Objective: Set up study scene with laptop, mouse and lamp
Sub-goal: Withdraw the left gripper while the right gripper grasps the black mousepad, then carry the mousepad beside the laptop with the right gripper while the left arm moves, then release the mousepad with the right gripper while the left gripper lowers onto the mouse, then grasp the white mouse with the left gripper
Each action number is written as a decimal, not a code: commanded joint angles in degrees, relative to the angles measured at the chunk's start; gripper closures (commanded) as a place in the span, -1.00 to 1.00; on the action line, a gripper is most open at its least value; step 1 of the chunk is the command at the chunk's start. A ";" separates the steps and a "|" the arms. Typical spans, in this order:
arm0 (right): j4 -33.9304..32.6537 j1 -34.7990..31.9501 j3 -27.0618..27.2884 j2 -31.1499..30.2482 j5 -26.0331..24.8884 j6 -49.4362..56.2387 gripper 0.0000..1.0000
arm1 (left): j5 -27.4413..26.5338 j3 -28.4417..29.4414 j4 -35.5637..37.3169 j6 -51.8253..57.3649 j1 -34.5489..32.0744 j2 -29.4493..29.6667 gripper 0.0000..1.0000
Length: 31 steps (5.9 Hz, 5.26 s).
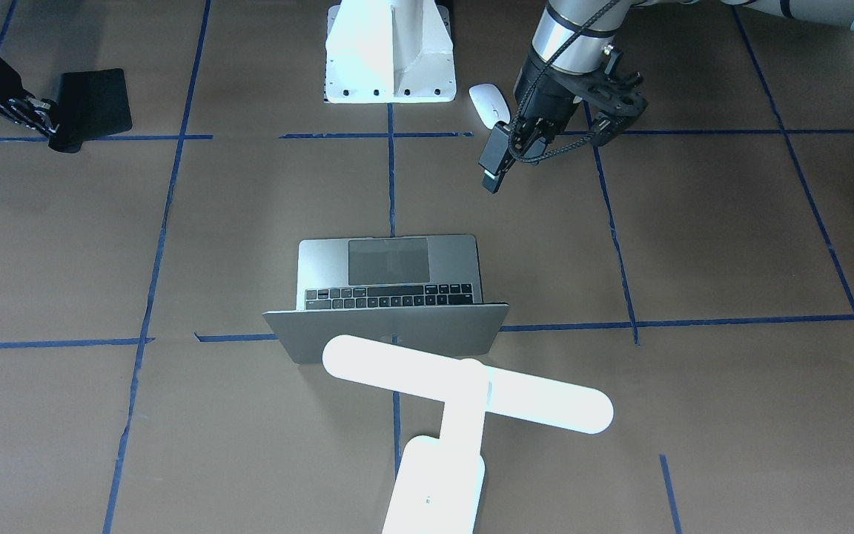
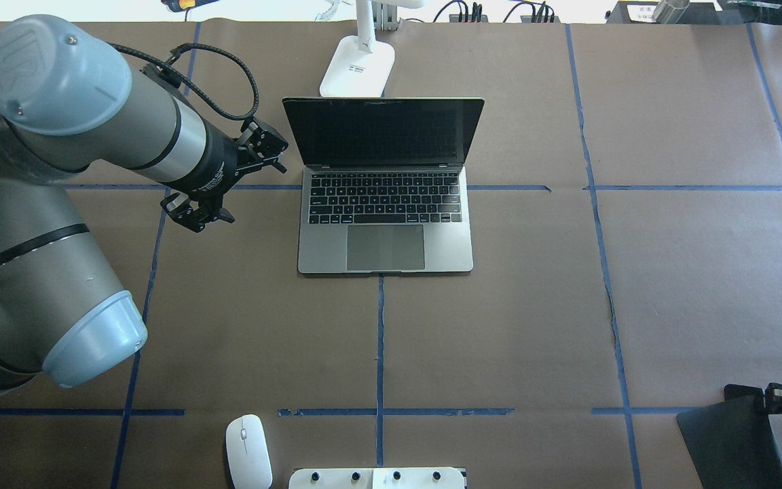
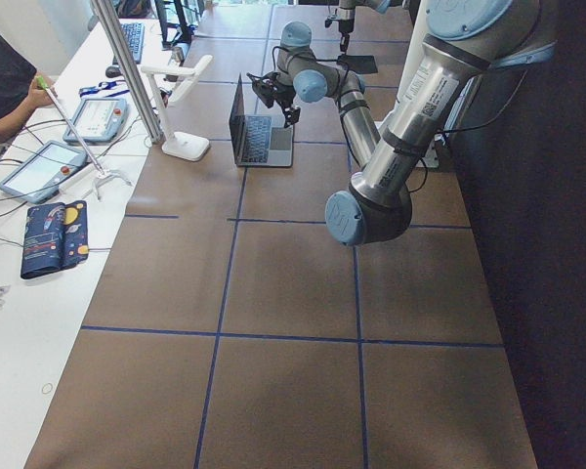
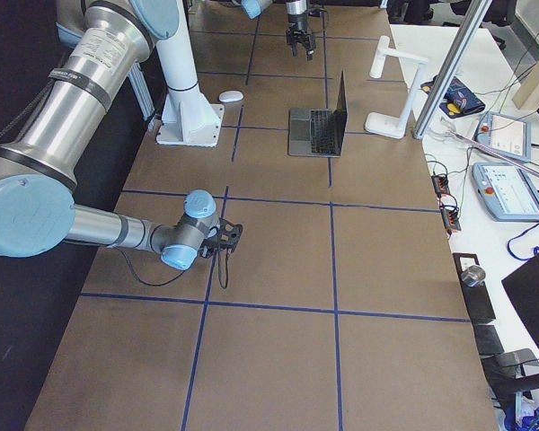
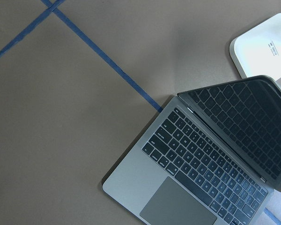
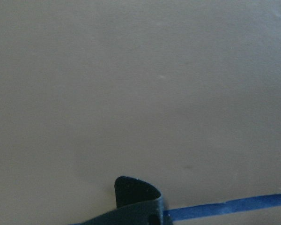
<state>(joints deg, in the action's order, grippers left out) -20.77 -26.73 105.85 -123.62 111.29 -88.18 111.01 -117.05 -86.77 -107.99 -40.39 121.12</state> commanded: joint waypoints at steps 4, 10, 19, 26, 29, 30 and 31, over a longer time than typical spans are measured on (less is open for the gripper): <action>-14.56 -11.90 -1.16 23.78 0.15 -0.06 1.00 | -0.79 -8.36 1.95 5.95 5.67 -8.61 -1.00; -22.30 -21.87 -31.13 60.59 5.78 0.82 1.00 | -4.66 -12.15 4.14 6.74 16.13 -15.47 -1.00; -22.47 -29.43 -26.84 56.21 13.69 1.61 -1.00 | -6.94 -2.93 3.48 6.92 31.94 -14.59 -1.00; -22.56 -29.25 -24.73 55.51 13.33 1.61 -1.00 | -7.03 1.82 -6.03 6.39 31.87 -15.29 -1.00; -22.56 -29.25 -24.64 55.51 13.42 1.61 -1.00 | -6.94 2.71 -6.22 6.39 31.87 -15.30 -0.78; -22.56 -29.25 -24.47 55.51 13.42 1.61 -1.00 | -6.94 2.62 -6.13 6.39 31.87 -15.30 -0.12; -22.56 -29.25 -24.38 55.51 13.51 1.61 -1.00 | -6.94 2.36 -6.04 6.39 31.87 -15.30 0.52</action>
<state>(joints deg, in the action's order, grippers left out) -43.33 -55.99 81.38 -68.11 124.74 -86.57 104.06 -114.51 -92.89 -101.59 -8.52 105.82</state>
